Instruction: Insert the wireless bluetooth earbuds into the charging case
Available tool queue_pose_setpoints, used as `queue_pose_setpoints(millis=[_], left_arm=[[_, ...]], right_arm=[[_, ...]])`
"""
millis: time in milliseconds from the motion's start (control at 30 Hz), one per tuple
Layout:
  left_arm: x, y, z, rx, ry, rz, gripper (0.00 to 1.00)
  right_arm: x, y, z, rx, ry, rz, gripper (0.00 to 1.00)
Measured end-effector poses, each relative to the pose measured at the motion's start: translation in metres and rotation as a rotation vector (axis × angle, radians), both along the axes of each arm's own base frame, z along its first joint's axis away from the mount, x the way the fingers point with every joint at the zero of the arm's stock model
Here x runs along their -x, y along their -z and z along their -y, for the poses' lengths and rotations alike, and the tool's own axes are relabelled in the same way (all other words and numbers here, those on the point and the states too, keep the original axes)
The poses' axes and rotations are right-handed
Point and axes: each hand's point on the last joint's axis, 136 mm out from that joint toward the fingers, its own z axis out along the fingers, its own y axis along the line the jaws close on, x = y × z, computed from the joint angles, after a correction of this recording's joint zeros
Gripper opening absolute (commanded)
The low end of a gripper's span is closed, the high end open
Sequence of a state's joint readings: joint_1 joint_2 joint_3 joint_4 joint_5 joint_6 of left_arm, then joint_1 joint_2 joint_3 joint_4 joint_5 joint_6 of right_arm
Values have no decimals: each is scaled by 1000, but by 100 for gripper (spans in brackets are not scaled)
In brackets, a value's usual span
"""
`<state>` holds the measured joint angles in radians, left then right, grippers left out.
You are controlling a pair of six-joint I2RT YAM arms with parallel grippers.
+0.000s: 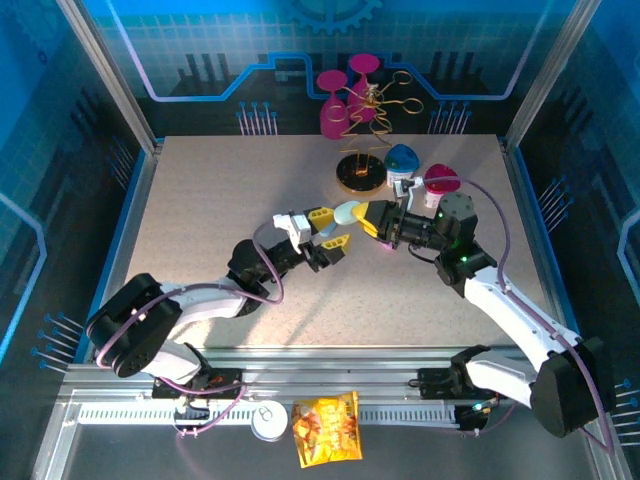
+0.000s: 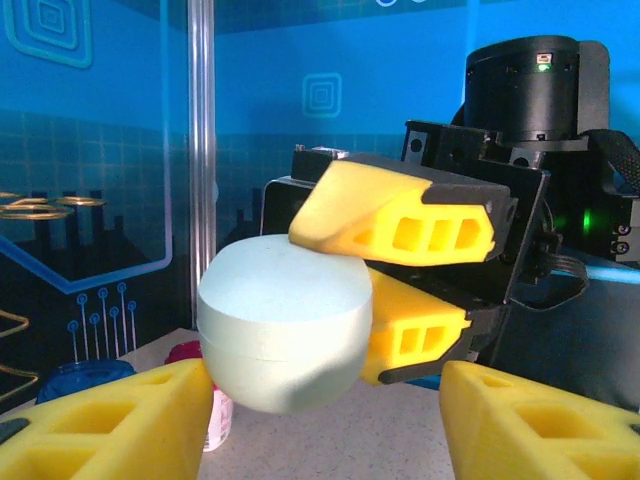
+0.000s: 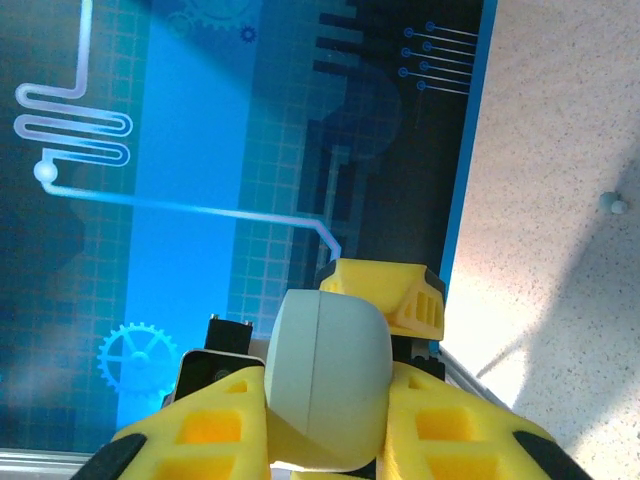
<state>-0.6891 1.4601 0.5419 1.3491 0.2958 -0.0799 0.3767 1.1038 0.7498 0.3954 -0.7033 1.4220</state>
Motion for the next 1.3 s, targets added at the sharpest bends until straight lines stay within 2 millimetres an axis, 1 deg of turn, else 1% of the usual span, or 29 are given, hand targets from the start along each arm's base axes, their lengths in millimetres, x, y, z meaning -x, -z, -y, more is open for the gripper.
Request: queue_pose_setpoints(millis=[200,367,600,767,933,1100,1167,1267,1300], left_arm=[[-3,-2,-1,7,-3,3,50],[-4,-2,0,10,-3,-1,50],[-3,-2,0,14,7,-11,47],[-5,-4,3,16,14,-8,49],[-6,-5,4,18,16,-6,47],[-7,-5,4,18,16,-7,38],[-7,-5,4,17,17,-6,33],[-7,-5,4,16,18,-6,26],[-6,-5,4,15,20,-6,24]], right_arm=[[2,-2,-1,-12,-14,2,13],[2,-2,-2,-15,-21,2,13],[5,-2,-4,-15,-37,2,13],[5,-2,-5,-16,-44,3,14],[6,-1,-6,-16,-51,2,14],[6,-1,-6,-16,-50,4,14],[5,-1,-6,-17,-48,4,16],[5,-1,-6,-16,-47,4,25],[5,-1,-6,-15,-47,4,30]])
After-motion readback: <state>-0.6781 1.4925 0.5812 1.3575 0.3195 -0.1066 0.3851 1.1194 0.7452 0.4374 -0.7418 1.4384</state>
